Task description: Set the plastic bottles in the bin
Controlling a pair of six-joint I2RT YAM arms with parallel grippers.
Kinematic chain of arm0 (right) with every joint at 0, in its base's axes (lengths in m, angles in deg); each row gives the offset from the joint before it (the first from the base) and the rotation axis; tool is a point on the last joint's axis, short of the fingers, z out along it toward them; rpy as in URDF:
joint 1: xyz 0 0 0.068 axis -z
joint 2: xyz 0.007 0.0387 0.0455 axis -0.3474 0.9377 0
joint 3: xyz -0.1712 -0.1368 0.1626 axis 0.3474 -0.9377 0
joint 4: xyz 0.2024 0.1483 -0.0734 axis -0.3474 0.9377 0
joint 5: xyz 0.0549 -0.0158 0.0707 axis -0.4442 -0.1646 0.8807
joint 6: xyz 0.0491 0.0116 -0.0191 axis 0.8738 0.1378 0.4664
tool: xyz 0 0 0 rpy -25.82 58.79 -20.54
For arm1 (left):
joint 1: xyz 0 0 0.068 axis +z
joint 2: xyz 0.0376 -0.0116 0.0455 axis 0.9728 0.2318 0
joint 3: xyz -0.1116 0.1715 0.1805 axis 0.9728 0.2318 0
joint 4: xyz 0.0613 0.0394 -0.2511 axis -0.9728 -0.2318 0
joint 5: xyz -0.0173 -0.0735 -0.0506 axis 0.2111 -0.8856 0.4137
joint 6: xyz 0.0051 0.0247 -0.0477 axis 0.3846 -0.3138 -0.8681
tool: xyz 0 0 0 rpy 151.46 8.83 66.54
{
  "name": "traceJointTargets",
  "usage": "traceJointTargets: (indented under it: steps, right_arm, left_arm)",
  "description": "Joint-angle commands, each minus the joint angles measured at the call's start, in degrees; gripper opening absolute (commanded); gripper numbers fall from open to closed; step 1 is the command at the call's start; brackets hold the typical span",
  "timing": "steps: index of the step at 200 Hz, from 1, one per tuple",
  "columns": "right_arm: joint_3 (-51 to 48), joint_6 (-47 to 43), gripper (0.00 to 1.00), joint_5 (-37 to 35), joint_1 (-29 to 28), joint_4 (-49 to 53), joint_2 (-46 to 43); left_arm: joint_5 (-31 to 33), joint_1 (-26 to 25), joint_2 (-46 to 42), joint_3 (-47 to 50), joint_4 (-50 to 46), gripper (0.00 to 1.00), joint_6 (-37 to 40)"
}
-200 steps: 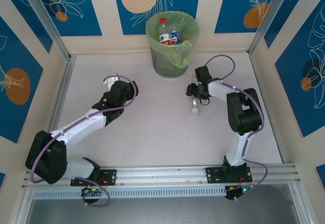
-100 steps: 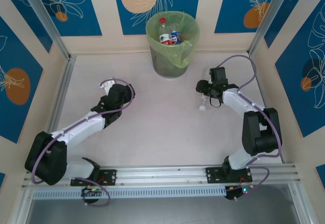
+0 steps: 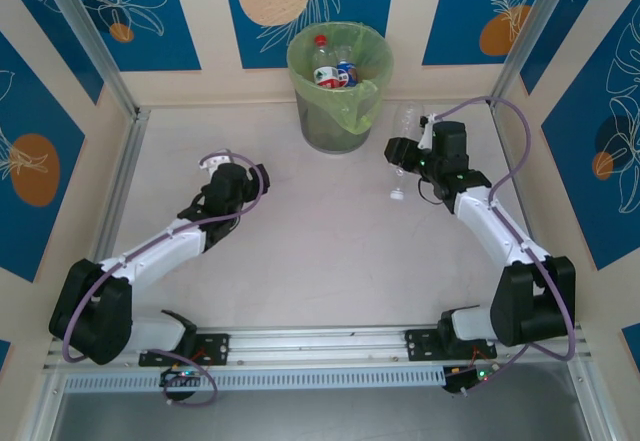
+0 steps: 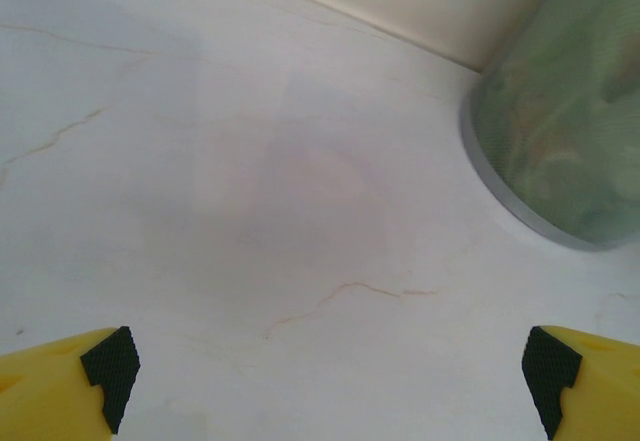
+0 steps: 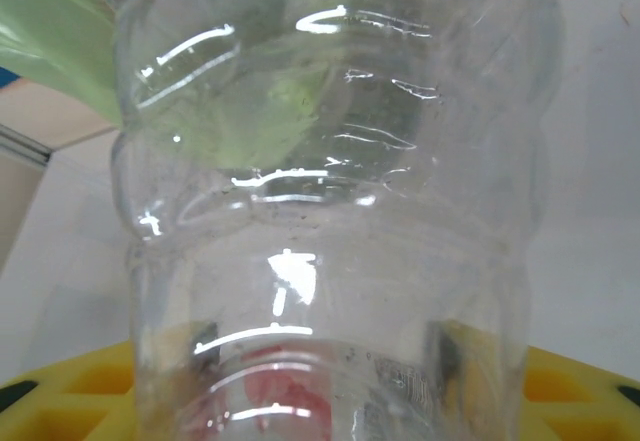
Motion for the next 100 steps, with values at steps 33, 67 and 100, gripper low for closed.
traceJointTargets:
  steps: [33,67,100]
  right_arm:
    - [5.6,0.4,0.57,5.1,0.4,-5.3,-2.4]
    - [9.9,0.8,0.57,6.3,0.5,-6.9,-0.2]
    - [16.6,2.4,0.57,9.8,0.7,-8.3,4.1]
  left_arm:
    - [-10.9,0.7,-1.9,-2.6,4.6,1.00,6.8]
    - [-8.8,0.7,-2.6,-2.7,2.4,1.00,6.8]
    - [-7.7,0.7,-3.2,-2.4,0.7,1.00,6.6]
